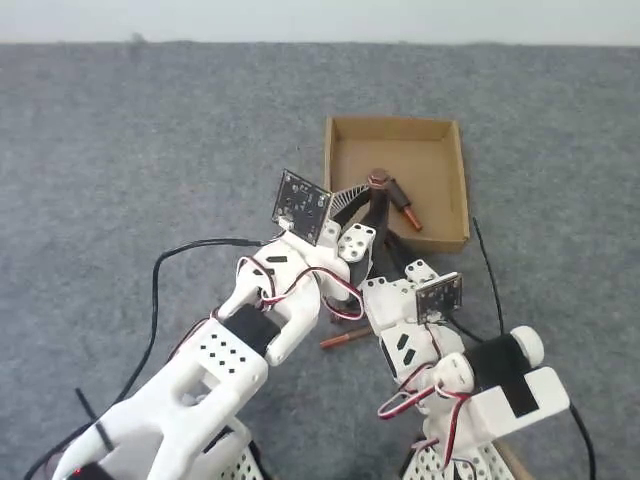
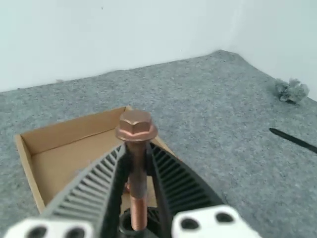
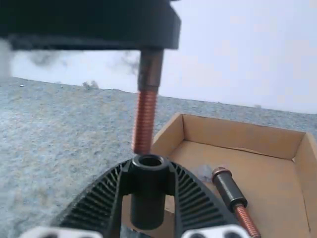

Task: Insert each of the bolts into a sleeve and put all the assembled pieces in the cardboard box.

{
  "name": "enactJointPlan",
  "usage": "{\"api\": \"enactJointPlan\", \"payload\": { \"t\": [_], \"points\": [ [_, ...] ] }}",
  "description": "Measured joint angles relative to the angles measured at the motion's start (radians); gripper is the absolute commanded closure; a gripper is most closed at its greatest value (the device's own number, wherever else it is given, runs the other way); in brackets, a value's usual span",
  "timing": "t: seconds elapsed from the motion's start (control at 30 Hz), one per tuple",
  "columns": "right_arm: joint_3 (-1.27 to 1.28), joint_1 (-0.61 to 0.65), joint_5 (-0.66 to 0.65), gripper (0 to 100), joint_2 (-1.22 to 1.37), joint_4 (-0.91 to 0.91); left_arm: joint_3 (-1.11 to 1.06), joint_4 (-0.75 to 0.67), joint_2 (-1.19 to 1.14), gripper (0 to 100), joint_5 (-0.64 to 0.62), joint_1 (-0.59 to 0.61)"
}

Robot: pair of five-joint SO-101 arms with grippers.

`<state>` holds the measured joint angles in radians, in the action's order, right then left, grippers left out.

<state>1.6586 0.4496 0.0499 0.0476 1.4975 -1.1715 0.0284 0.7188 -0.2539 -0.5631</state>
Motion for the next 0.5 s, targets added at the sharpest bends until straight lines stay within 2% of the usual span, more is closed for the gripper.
{"api": "enactJointPlan", "payload": {
  "t": [0.5],
  "points": [
    [0.000,0.006,0.000,99.2,0.000,-0.008,0.000,0.000,0.000,99,0.000,0.002]
  ]
}}
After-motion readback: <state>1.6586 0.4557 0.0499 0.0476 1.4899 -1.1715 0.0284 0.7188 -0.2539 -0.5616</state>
